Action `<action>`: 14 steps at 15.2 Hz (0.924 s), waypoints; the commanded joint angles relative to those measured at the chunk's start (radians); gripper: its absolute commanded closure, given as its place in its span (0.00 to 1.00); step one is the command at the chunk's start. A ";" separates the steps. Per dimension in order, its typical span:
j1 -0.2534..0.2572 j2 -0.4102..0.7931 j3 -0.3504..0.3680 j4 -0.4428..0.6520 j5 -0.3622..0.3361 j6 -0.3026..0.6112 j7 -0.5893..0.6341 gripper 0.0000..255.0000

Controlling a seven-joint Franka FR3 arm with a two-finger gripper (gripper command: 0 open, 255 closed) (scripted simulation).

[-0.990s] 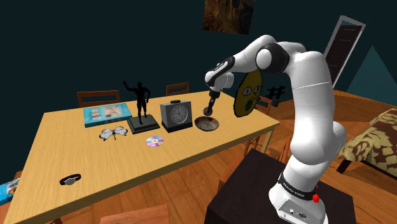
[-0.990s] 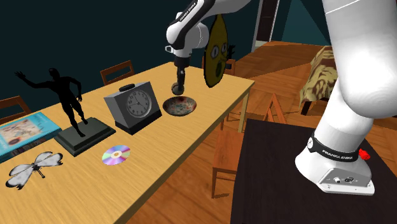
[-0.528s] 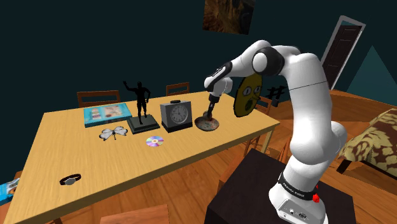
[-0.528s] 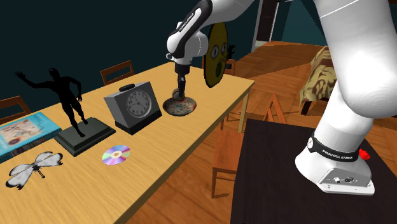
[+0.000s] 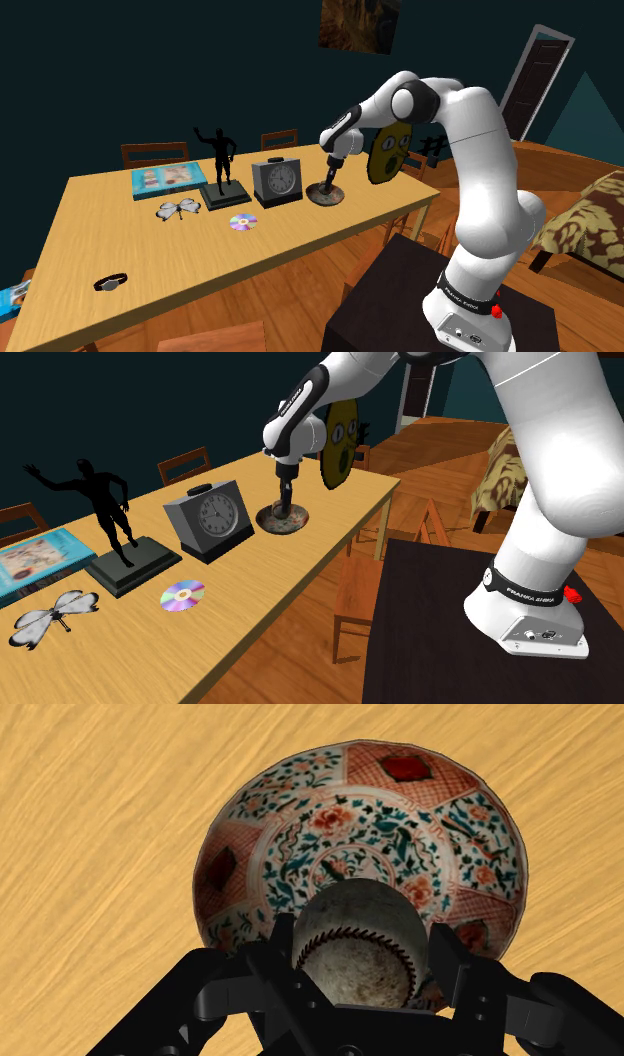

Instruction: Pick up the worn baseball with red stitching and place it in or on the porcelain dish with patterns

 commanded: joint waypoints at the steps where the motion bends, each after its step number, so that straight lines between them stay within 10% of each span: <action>1: 0.000 0.002 0.000 0.002 0.000 0.001 0.000 1.00; 5: 0.000 0.002 0.000 0.002 0.000 0.001 0.000 1.00; 6: 0.000 0.002 0.000 0.002 0.000 0.001 0.000 0.00; 14: 0.006 -0.077 -0.017 -0.018 -0.019 -0.059 0.012 0.00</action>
